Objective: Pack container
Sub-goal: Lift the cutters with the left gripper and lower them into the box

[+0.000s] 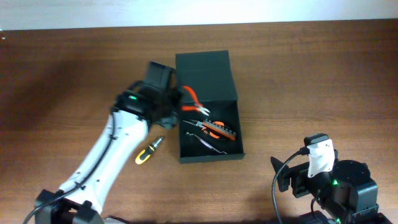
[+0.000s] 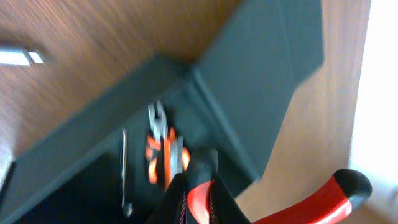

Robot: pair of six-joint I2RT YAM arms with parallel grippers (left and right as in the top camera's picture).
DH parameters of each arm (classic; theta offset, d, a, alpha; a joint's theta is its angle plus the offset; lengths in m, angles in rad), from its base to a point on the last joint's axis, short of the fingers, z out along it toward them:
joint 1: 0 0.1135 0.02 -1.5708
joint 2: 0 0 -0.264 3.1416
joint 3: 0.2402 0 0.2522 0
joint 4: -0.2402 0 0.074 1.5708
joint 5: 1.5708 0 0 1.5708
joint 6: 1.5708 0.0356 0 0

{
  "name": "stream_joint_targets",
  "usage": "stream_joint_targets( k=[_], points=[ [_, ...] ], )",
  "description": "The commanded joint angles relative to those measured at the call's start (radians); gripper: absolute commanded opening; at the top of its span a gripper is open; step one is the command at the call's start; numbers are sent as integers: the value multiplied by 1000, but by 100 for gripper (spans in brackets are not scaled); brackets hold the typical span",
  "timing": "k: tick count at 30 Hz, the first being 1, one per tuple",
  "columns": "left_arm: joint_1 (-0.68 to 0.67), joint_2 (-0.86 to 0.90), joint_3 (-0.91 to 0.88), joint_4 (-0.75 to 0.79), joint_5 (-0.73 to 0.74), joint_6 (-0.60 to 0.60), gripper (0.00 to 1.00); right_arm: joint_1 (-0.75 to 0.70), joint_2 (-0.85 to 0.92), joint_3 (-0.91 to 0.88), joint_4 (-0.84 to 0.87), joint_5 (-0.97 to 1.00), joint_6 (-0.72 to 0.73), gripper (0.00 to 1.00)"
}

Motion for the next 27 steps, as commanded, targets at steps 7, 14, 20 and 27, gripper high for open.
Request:
stream_joint_targets(
  k=[7, 14, 20, 27],
  points=[
    [-175, 60, 30, -1, -81, 8, 2, -8, -8, -3, 3, -6, 1, 99],
    [-188, 178, 30, -5, -1, -11, 2, -8, -8, -3, 3, -6, 1, 99],
    [-187, 248, 30, -16, 47, -19, 2, -8, -8, -3, 3, -6, 1, 99],
    [-187, 299, 30, -98, 76, -55, 2, -8, -8, -3, 3, -5, 1, 99]
  ],
)
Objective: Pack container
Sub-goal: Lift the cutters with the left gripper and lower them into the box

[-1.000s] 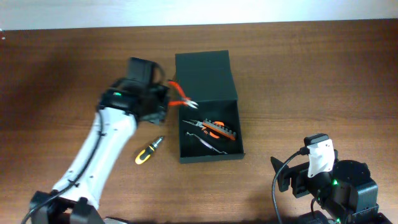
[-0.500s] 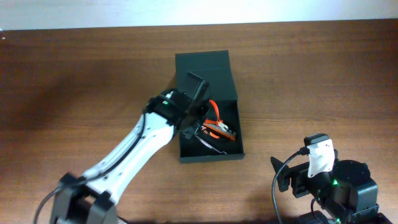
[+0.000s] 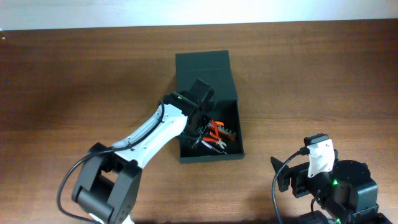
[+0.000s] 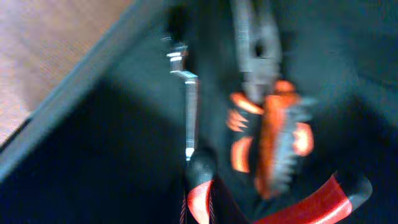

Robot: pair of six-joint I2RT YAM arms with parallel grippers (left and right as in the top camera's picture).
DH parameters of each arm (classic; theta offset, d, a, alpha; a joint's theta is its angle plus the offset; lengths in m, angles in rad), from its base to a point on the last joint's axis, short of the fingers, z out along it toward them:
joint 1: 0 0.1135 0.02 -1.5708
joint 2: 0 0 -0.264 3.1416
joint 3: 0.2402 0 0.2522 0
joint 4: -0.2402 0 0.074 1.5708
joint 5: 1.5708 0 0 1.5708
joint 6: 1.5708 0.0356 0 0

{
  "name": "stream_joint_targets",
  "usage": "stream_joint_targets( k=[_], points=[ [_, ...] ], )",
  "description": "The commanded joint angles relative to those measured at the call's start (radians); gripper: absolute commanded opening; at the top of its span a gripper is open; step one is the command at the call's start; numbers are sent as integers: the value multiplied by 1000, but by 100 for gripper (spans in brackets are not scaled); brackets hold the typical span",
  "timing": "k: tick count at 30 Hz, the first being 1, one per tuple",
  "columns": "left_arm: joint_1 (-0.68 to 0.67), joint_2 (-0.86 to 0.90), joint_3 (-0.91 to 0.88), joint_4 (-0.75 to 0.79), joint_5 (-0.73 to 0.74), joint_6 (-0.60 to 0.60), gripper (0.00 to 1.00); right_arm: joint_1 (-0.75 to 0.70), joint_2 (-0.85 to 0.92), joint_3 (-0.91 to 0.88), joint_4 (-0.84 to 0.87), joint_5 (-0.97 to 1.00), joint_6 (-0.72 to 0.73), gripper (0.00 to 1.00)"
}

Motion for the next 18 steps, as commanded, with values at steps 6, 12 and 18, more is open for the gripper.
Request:
stream_joint_targets(
  k=[6, 12, 18],
  points=[
    [-2, 22, 16, -2, 26, -25, 22, -8, -8, -3, 3, -6, 1, 99],
    [-2, 17, 16, 15, 26, -24, 47, -8, -8, -3, 3, -6, 1, 99],
    [5, -73, 19, 68, -11, -25, 48, -8, -8, -3, 3, -6, 1, 99]
  ],
)
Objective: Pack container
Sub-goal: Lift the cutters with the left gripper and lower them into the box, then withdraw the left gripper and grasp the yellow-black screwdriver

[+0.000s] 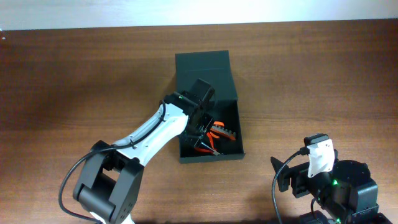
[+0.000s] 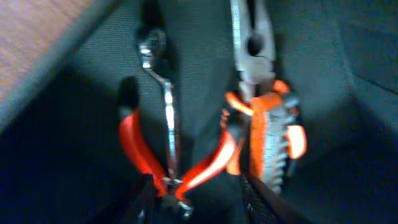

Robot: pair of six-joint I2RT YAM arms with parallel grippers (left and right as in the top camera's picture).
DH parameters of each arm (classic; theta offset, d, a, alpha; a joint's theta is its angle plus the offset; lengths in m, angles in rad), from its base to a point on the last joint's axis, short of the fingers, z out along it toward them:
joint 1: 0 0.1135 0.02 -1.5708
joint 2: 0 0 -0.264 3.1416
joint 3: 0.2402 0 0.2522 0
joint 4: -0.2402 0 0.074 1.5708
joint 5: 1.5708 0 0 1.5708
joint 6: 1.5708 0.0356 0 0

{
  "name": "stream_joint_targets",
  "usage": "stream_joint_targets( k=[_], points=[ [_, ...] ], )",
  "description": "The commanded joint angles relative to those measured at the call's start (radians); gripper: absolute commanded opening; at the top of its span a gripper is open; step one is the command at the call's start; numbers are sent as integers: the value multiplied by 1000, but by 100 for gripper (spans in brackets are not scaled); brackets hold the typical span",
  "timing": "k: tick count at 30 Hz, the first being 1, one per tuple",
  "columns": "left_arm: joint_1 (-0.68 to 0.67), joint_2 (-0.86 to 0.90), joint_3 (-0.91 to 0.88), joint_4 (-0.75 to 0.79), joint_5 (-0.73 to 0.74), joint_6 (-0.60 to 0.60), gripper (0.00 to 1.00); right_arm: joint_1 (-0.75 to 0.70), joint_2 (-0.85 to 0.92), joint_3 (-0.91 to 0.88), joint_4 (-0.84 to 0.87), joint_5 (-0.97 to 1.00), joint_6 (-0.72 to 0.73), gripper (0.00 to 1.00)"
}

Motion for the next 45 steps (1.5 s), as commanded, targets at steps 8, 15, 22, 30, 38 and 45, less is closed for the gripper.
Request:
stream_joint_targets(
  k=[8, 15, 22, 30, 38, 45],
  points=[
    [48, -362, 19, -124, -313, -155, 60, -8, -8, -3, 3, -6, 1, 99],
    [106, -531, 15, -439, -450, -423, 61, -8, -8, -3, 3, -5, 1, 99],
    [190, -614, -119, -451, -446, -460, 67, -8, -8, -3, 3, -6, 1, 99],
    [291, -648, -408, -207, -320, -460, 67, -8, -8, -3, 3, -6, 1, 99],
    [354, -552, -491, -120, -287, -460, 67, -8, -8, -3, 3, -6, 1, 99],
    [410, -408, -491, -101, -165, -460, 67, -8, -8, -3, 3, -6, 1, 99]
  ],
)
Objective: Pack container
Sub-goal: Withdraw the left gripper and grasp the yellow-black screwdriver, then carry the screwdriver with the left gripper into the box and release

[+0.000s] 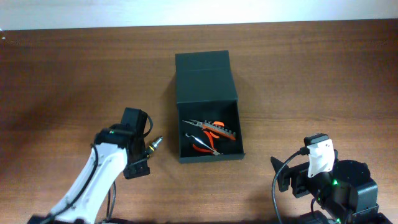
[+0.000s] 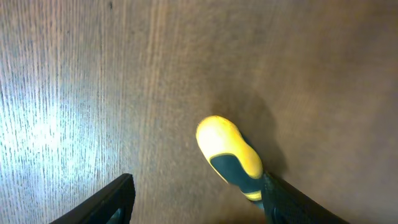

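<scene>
The black box [image 1: 209,157] stands open at mid-table, its lid [image 1: 205,76] folded back. Inside lie red-handled cutters [image 1: 203,143], orange pliers [image 1: 219,130] and a thin metal wrench [image 1: 194,135]. Left of the box a yellow-and-black screwdriver [image 1: 153,145] lies on the wood. My left gripper [image 1: 139,163] is open low over its handle [image 2: 229,158], which sits between the fingers [image 2: 118,199], close to the right one. My right gripper [image 1: 318,157] is drawn back at the near right; its jaws are not readable.
Bare wooden table [image 1: 74,81] surrounds the box on all sides. The white far edge [image 1: 199,12] runs along the top. The right arm's base [image 1: 345,186] sits at the near right corner.
My left gripper was open inside the box over the released cutters. Now it is outside, left of the box, open around the screwdriver's handle. The right arm has not moved.
My left gripper held the red cutters at the box's left edge, then carried them down inside the box. Then it was open with the cutters lying beside the wrench and pliers. Now it is out over the screwdriver.
</scene>
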Robot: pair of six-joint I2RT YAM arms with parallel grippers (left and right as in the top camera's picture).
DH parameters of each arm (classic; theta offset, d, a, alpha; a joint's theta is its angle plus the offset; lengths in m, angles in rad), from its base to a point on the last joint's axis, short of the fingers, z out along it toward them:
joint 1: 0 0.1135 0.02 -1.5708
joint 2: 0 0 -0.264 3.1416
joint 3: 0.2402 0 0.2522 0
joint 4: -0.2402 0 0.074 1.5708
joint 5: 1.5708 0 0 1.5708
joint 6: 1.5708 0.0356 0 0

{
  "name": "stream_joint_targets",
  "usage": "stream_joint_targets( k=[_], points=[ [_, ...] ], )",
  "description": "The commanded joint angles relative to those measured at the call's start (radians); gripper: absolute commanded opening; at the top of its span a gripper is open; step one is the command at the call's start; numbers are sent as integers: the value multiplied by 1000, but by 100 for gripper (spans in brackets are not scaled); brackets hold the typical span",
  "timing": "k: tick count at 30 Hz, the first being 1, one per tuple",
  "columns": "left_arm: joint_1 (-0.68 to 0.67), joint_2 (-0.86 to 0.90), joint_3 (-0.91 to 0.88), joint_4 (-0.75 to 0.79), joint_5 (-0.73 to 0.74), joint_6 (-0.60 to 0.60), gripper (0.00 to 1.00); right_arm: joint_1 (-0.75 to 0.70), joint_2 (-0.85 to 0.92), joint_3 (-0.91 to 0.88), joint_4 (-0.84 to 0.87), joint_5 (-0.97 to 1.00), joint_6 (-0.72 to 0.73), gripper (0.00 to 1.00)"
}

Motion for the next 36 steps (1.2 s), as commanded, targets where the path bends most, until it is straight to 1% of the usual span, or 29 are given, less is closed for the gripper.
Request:
stream_joint_targets(
  k=[1, 8, 11, 17, 19, 26, 32, 36],
  points=[
    [21, 68, -10, 21, 85, -9, 67, -8, -8, -3, 3, -6, 0, 99],
    [21, 165, -10, 143, 113, 14, 66, -8, -8, -3, 3, -6, 0, 99],
    [21, 186, -10, 167, 112, 14, 67, -8, -8, -3, 3, -6, 0, 99],
    [21, 222, -10, 175, 112, 14, 67, -8, -8, -3, 3, -6, 0, 99],
    [21, 225, -10, 175, 111, 14, 64, -8, -8, -3, 3, -6, 0, 99],
    [21, 230, -10, 175, 108, 14, 63, -8, -8, -3, 3, -6, 0, 99],
    [21, 254, -10, 175, 109, 14, 43, -8, -8, -3, 3, -5, 0, 99],
    [21, 256, -10, 175, 109, 18, 26, -8, -8, -3, 3, -6, 0, 99]
  ],
)
